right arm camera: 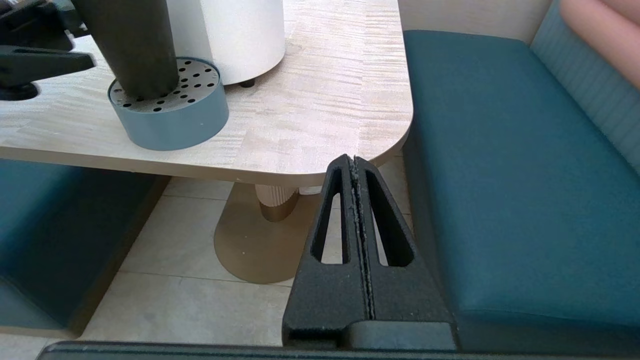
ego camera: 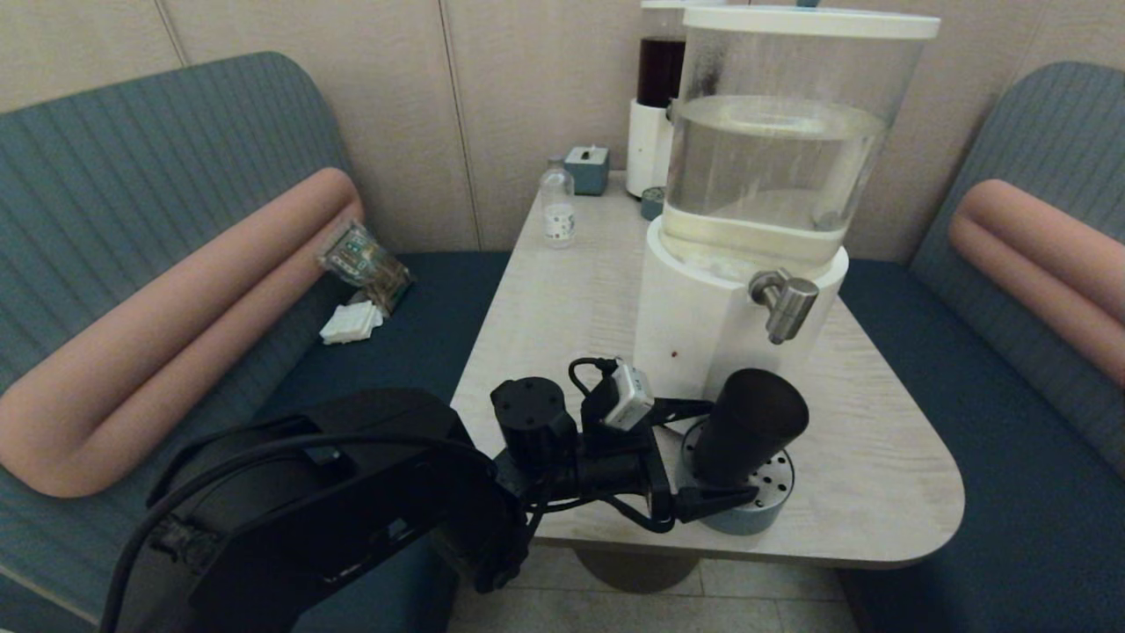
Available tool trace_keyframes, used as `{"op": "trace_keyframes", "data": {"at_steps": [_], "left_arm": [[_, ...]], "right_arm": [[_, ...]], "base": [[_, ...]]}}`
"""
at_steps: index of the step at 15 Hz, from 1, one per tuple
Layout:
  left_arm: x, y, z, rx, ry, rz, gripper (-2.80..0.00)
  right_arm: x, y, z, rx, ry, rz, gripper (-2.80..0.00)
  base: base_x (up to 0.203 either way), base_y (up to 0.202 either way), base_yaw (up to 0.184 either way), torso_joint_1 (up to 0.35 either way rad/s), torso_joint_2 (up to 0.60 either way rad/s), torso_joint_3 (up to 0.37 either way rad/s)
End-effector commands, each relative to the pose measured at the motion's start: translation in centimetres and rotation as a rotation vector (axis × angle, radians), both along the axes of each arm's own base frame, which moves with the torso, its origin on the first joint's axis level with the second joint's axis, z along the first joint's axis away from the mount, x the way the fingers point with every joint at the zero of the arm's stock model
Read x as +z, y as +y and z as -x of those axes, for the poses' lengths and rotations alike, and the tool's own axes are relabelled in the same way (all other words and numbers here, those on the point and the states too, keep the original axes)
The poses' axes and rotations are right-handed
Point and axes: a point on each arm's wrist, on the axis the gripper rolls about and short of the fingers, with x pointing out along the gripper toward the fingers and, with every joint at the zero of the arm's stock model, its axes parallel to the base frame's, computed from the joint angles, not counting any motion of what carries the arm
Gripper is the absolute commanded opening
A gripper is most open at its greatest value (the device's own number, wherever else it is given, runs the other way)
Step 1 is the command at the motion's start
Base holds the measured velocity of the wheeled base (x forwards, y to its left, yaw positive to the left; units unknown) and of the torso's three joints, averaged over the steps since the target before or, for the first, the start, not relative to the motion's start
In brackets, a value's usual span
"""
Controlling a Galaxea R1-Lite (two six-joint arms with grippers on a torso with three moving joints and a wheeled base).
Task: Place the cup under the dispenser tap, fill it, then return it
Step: Place it under the water dispenser
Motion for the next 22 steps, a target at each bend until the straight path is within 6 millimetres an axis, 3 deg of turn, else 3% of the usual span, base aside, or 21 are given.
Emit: {"op": "trace_keyframes", "data": {"at_steps": [1, 8, 12, 17, 22], "left_arm": [[0.7, 0.4, 0.5, -0.003, -0.008, 0.002, 0.00], [-1.3, 0.4, 0.1, 0.039, 0.029, -0.022, 0.00], [-1.9, 1.5, -0.9, 0.092, 0.041, -0.028, 0.00], [-1.6, 2.9, -1.2, 0.125, 0.044, -0.035, 0.00], [-0.1, 4.8, 0.6, 0.137, 0.062, -0.058, 0.00]], "right_arm": [[-0.4, 0.0, -0.1, 0.000, 0.013, 0.000, -2.80], [-0.4, 0.0, -0.1, -0.001, 0.013, 0.000, -2.80], [-0.4, 0.0, -0.1, 0.000, 0.013, 0.000, -2.80], [-0.4, 0.0, -0.1, 0.000, 0.014, 0.000, -2.80], [-0.4, 0.0, -0.1, 0.000, 0.013, 0.000, -2.80]], "base": [[0.000, 0.000, 0.000, 0.000, 0.00, 0.000], [0.000, 0.000, 0.000, 0.000, 0.00, 0.000], [0.000, 0.000, 0.000, 0.000, 0.00, 0.000], [0.000, 0.000, 0.000, 0.000, 0.00, 0.000], [0.000, 0.000, 0.000, 0.000, 0.00, 0.000]]}}
